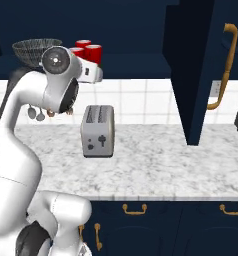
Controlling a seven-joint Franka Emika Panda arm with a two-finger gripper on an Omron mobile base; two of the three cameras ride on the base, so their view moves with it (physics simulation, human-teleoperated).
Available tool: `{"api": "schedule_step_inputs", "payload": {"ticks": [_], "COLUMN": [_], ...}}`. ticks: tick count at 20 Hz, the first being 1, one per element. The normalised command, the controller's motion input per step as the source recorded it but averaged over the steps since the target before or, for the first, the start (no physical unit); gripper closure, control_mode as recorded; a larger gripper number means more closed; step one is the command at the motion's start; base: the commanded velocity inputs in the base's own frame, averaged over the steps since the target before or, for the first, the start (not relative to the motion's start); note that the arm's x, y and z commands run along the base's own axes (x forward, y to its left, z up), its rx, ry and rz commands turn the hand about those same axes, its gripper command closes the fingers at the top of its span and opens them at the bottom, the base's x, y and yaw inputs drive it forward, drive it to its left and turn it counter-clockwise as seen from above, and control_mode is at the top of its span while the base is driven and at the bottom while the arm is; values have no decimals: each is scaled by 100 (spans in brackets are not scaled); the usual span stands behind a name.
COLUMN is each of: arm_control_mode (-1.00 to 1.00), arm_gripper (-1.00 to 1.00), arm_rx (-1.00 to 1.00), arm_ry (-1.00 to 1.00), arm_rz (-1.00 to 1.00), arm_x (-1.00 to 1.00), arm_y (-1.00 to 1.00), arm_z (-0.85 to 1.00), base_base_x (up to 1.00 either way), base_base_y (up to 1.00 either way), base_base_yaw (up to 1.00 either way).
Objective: Gather all objects into one cabinet and sort the glasses and bowls to opposite sides.
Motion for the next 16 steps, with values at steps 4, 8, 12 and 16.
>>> {"api": "schedule_step_inputs", "payload": {"ticks": [4, 8, 12, 16], "arm_control_mode": [-100, -100, -100, -100], "arm_gripper": [-100, -100, -100, -100], "arm_rx": [32, 5, 0, 0], "arm_ry": [-18, -13, 1, 0], "arm_rz": [0, 0, 0, 0], "arm_x": [-100, -100, -14, 0], "arm_y": [-100, -90, -8, 0], "arm_z": [-42, -97, -15, 0], "base_base_x": [0, 0, 0, 0], "base_base_y": [0, 0, 0, 0], "base_base_yaw": [0, 0, 0, 0]}}
